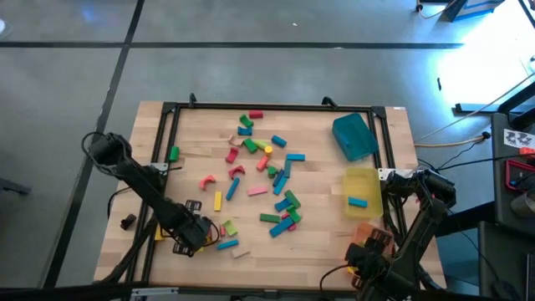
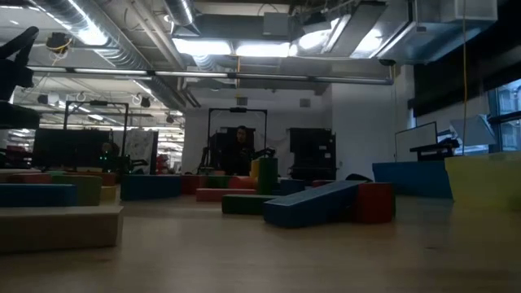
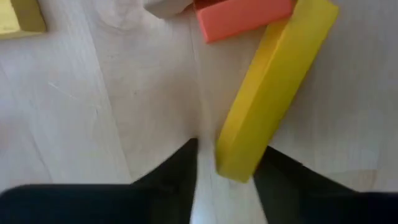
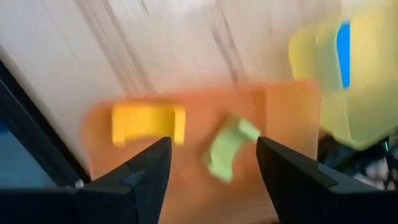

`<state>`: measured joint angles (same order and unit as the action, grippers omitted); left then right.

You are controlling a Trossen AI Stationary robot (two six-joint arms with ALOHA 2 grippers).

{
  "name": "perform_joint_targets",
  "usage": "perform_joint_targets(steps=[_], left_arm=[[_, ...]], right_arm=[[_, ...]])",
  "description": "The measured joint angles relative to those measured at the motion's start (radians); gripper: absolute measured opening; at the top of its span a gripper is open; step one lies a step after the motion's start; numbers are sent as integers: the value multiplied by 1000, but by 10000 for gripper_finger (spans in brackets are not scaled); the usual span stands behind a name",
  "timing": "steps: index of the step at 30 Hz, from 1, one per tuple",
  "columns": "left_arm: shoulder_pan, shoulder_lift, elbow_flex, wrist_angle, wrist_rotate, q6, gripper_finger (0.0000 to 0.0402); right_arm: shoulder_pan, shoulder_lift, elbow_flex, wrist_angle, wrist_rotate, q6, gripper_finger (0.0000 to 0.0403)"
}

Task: Sort blocks by size
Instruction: Put the yellow rectangular block into the yellow bin

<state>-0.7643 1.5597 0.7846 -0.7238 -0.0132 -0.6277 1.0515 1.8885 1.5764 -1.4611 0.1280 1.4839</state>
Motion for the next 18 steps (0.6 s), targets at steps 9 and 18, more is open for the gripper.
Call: perform_joint_targets(steps=[9,18], left_arm=[[0,-3,49,-27,40,-26,40],[24,-3,228,-44,-47,67,51]], right_arm=[[0,0,0,70,402,0,237],[-77,0,0,82,688,-1,237]])
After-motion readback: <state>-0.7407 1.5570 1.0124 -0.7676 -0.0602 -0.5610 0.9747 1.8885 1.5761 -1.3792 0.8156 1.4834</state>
